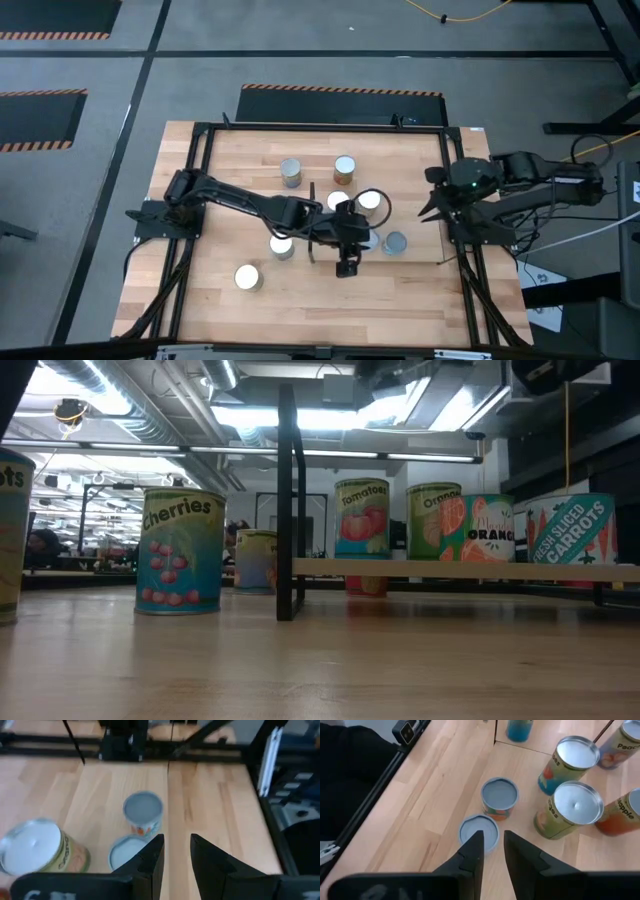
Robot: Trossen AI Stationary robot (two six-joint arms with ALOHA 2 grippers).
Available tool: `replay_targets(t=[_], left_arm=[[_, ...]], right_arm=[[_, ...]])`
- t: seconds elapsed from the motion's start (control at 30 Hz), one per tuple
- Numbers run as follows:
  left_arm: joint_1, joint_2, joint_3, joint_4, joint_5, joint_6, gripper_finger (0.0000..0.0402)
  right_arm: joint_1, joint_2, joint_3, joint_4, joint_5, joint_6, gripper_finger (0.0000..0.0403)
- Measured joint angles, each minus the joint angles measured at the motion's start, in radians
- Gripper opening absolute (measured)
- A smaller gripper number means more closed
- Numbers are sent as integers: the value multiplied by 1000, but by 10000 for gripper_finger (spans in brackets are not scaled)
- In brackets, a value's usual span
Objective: Pick and place cans onto a shelf
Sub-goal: Put the canned carrots on the shelf
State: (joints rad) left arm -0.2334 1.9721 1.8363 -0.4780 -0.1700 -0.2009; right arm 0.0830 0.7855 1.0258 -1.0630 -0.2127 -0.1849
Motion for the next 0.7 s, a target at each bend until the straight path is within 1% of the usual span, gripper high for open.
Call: replay_targets(t=[0.1, 0.13, 0.2, 0.27, 0.33, 0.4, 0.47, 0.53, 0.57, 0.7], left_arm=[[-15, -38, -2, -56, 0, -13, 87], [-19, -51, -1, -48, -1, -31, 87], [-29, -88, -1, -119, 2, -67, 87], [-40, -120, 0, -149, 3, -122, 87], [-58, -155, -1, -263, 4, -185, 87], [-77, -180, 0, -333, 3, -267, 87], [-104, -200, -1, -461, 4, -356, 87], [-134, -217, -1, -535, 4, -439, 87], [-152, -221, -1, -597, 3, -477, 87], [-227, -219, -2, -742, -3, -601, 87]], right_arm=[[0, -19, -36, 14, 0, 0, 80], [0, -24, -48, 20, 0, 0, 80], [0, -25, -74, 31, 0, 0, 80], [0, -27, -100, 56, -5, 1, 80], [0, -21, -124, 77, -9, 17, 80], [0, -17, -138, 89, -9, 37, 80], [0, -11, -148, 91, -10, 44, 80], [0, -4, -150, 90, -15, 45, 80], [0, -1, -150, 91, -17, 45, 80], [0, 4, -150, 99, -18, 45, 80]])
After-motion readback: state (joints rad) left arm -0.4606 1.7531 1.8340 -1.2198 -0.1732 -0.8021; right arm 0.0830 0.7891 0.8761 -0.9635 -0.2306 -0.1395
